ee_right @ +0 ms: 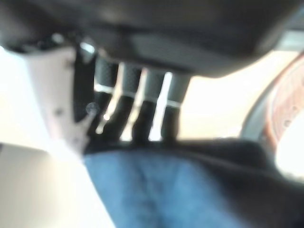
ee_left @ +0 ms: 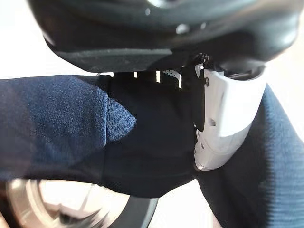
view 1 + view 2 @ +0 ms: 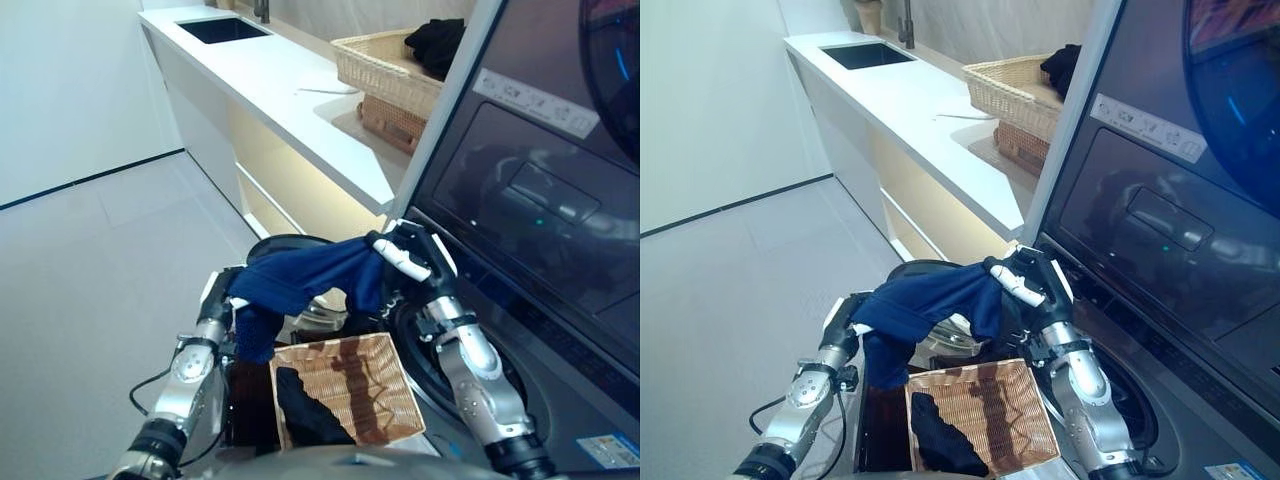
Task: Pick up the clothes and place them into the washing machine
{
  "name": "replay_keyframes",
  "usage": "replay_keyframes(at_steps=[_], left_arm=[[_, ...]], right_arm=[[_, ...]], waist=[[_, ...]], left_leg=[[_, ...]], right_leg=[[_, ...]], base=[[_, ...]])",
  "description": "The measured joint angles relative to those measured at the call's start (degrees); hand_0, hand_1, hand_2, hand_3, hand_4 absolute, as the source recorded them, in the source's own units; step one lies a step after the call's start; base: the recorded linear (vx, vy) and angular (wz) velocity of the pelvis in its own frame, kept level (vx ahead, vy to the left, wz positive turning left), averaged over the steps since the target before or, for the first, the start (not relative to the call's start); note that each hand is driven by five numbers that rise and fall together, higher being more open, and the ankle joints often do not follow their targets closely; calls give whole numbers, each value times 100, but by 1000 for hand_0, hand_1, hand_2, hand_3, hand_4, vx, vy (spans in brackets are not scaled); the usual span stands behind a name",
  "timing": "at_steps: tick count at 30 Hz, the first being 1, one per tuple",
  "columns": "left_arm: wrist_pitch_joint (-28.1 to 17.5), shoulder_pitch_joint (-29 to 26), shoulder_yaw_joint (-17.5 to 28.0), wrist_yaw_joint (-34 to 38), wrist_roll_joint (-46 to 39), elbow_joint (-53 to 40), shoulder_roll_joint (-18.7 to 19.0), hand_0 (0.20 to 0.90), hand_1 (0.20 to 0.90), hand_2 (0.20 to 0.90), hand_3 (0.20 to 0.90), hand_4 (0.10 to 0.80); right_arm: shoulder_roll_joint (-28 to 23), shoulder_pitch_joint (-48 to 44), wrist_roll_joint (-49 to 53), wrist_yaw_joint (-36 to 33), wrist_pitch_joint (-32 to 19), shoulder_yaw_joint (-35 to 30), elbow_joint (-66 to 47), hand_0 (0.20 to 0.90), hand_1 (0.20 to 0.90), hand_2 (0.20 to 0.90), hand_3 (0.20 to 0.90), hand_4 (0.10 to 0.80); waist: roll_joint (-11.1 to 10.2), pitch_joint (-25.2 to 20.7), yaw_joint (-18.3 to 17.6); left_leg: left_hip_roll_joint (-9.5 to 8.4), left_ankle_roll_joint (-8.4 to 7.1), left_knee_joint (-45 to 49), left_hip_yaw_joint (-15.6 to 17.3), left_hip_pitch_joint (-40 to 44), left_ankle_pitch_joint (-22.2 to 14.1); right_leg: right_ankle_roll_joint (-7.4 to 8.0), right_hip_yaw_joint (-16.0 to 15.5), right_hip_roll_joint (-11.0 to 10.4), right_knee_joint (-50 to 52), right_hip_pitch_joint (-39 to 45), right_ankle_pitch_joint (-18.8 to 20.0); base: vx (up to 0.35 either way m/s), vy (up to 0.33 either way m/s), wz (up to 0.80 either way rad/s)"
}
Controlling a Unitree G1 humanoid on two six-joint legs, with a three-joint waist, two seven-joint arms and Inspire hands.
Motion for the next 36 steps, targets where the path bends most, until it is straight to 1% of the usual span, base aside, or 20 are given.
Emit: replay_keyframes(at_steps=[2, 3, 4, 10, 13, 17, 19, 24, 28, 32, 36], left_arm=[[0, 2, 33, 23, 0, -106, 62, 200, 200, 200, 200, 300], [0, 3, 51, 25, -1, -142, 71, 200, 200, 200, 200, 300], [0, 3, 63, 37, -5, -207, 83, 200, 200, 200, 200, 300], [-4, 2, 243, 54, -25, -601, 84, 200, 200, 200, 200, 300], [0, -2, 248, 52, -87, -744, 84, 200, 200, 200, 200, 300], [0, -3, 249, 69, -202, -932, 84, 200, 200, 200, 200, 300], [0, -24, 249, 109, -240, -993, 83, 200, 200, 200, 200, 300], [0, -38, 249, 109, -253, -993, 82, 200, 200, 200, 200, 300], [0, -50, 248, 103, -253, -991, 82, 200, 200, 200, 200, 300], [0, -52, 241, 87, -282, -990, 77, 200, 200, 200, 200, 300], [0, -60, 174, -42, -515, -991, 27, 200, 200, 200, 200, 300]], right_arm=[[-2, 70, -83, 10, 0, -2, 118, 200, 200, 200, 200, 300], [-2, 72, -184, 8, 0, -2, 171, 464, 464, 464, 464, 488], [-2, 80, -307, 4, -1, -2, 252, 900, 900, 900, 900, 800], [-10, 104, -925, 3, -1, 6, 392, 900, 900, 900, 900, 800], [-20, 91, -1777, -124, -5, 31, 426, 900, 900, 900, 900, 800], [-42, 49, -2532, -297, -5, 30, 559, 900, 900, 900, 900, 800], [-156, -25, -2959, -376, -5, 60, 658, 900, 900, 900, 900, 800], [-362, -93, -3378, -377, -10, 92, 714, 900, 900, 900, 900, 800], [-403, -238, -3588, -391, -53, 96, 1076, 900, 900, 900, 900, 800], [-412, -279, -3507, -371, -54, 219, 1130, 900, 900, 900, 900, 800], [-394, -403, -3173, -248, -61, 538, 1274, 900, 900, 900, 900, 800]], waist=[[3, 2, 8], [5, 3, 9], [5, 3, 8], [19, 7, 5], [24, 9, 8], [47, 23, 10], [78, 41, 11], [132, 69, 15], [133, 68, 20], [136, 69, 13], [138, 67, 19]], left_leg=[[1, 0, 0, -3, -1, 0], [0, 1, 0, -3, -1, -1], [-1, 1, 0, -3, -1, 0], [0, 2, 0, -3, 1, 1], [-1, 2, 1, -4, 2, 1], [-2, 2, 1, -4, 2, 1], [-2, 2, 1, -4, 4, 1], [1, 14, 2, -5, 6, 9], [1, 22, 3, -7, 16, 14], [1, 22, 3, -7, 27, 14], [1, 22, 3, -8, 31, 14]], right_leg=[[-2, -2, 0, 0, 0, 1], [-3, -2, 0, 0, 0, 1], [-5, -2, 0, 0, 0, 3], [-12, -2, 2, 0, 2, 8], [-12, -3, 1, 0, 2, 8], [-12, -3, -1, 0, 2, 8], [-12, -3, -1, 0, 3, 9], [-15, -4, 3, -1, 6, 11], [-16, -6, 4, -1, 15, 11], [-16, -5, 5, -2, 20, 11], [-16, -6, 4, -3, 25, 12]], base=[[0, 0, 0], [0, 0, 0], [0, 0, 0], [0, 0, 0], [0, 0, 0], [0, 0, 0], [0, 0, 0], [0, 0, 0], [0, 0, 0], [0, 0, 0], [0, 0, 0]])
